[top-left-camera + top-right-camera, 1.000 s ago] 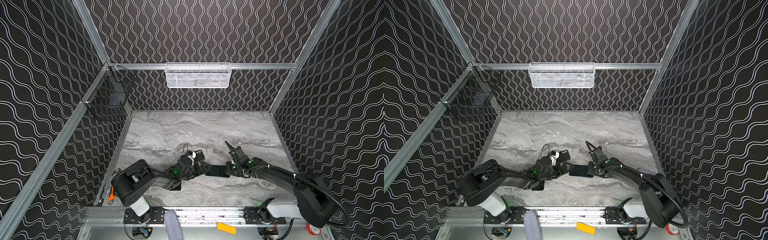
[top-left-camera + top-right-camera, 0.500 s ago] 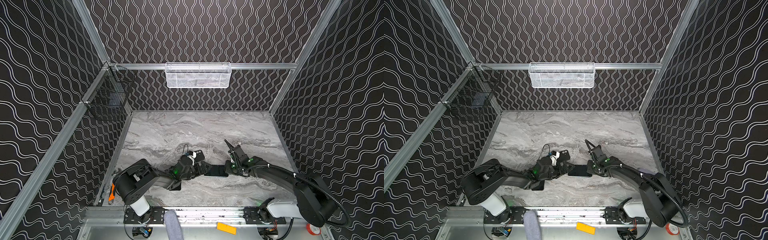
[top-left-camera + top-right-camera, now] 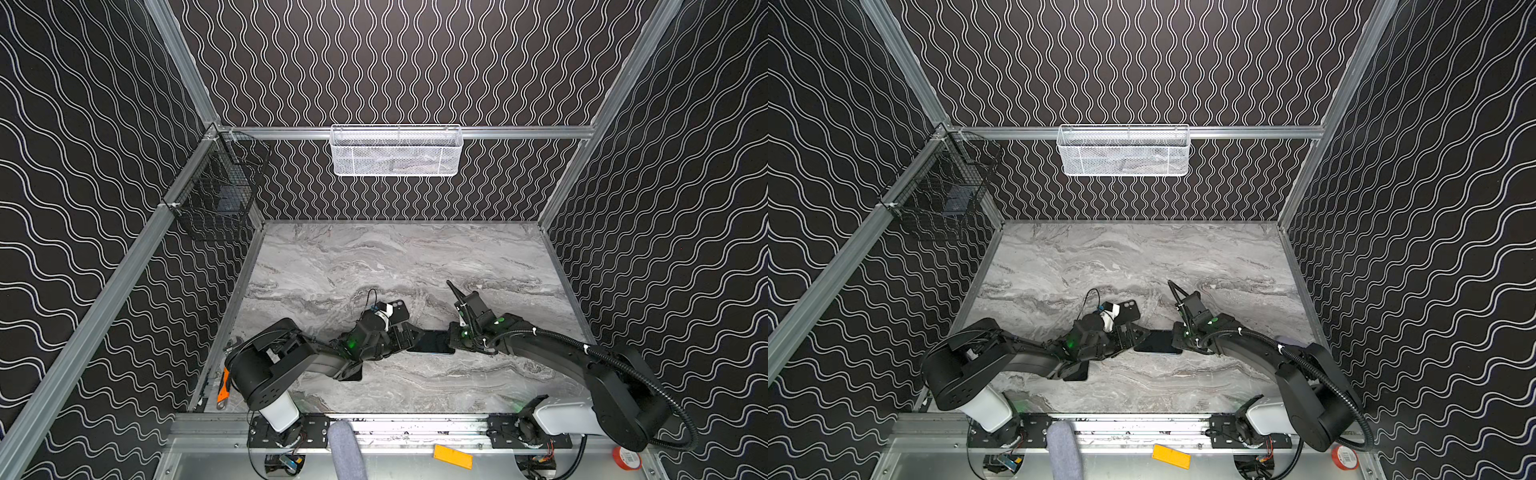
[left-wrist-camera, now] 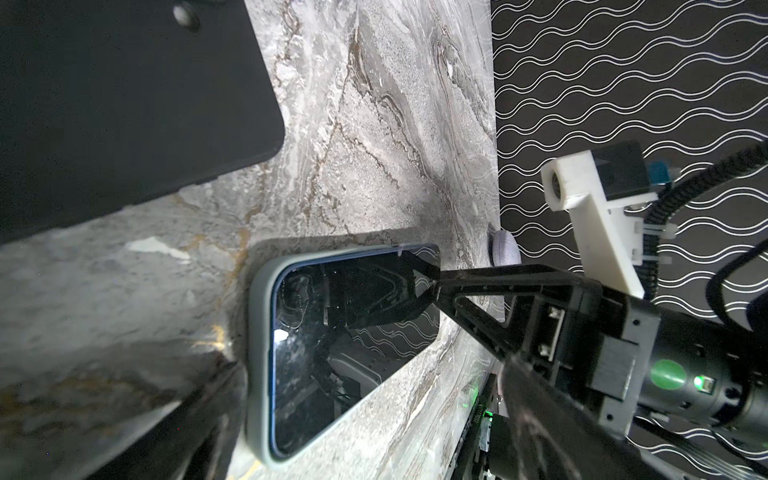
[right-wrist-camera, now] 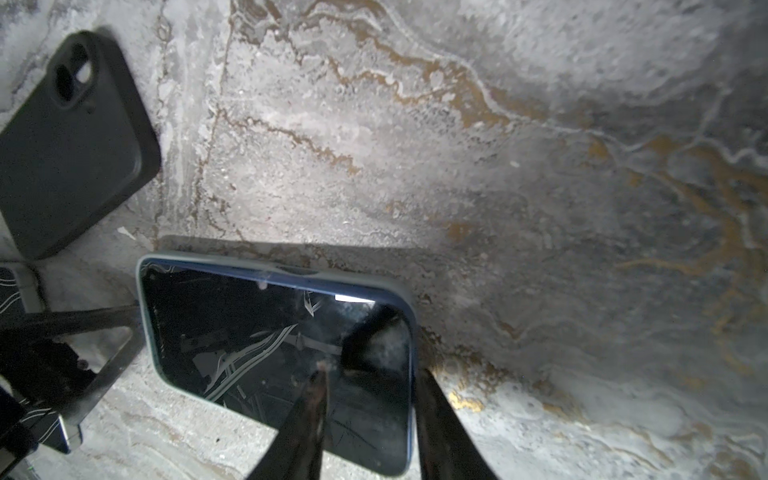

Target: Put the phone into the phone case

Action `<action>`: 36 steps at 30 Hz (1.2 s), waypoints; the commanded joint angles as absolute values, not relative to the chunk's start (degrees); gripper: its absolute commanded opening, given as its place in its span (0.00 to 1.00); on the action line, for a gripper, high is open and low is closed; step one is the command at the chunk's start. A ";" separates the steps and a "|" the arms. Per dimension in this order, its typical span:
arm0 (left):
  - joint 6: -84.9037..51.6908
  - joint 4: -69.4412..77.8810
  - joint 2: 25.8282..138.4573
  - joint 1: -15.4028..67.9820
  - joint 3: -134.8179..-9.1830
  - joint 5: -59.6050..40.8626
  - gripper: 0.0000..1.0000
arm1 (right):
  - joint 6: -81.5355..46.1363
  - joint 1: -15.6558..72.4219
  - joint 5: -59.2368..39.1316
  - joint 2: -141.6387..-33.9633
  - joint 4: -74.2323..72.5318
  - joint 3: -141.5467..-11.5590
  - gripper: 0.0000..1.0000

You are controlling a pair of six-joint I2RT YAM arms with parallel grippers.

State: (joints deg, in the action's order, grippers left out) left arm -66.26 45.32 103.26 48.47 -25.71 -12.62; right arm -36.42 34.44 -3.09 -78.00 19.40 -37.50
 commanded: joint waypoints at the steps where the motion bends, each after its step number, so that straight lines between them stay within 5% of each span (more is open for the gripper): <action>1: -66.70 45.68 103.19 48.60 -26.31 -12.74 0.98 | -36.22 34.81 -4.82 -77.85 17.68 -37.27 0.38; 12: -66.89 46.05 103.29 48.75 -26.02 -12.62 0.99 | -36.50 36.21 -4.46 -79.69 17.35 -37.95 0.36; 18: -66.73 44.07 101.52 48.68 -25.56 -11.11 0.99 | -36.24 36.21 -2.24 -78.24 19.48 -38.62 0.52; 36: -49.93 3.83 94.24 49.21 -36.95 -3.47 0.92 | -36.85 32.40 0.05 -71.24 23.74 -38.82 0.60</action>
State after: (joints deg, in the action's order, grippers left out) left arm -54.72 11.00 93.23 48.88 -35.64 -4.84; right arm -35.59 32.86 -0.49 -71.96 22.28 -39.31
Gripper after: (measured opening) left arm 0.924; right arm 0.596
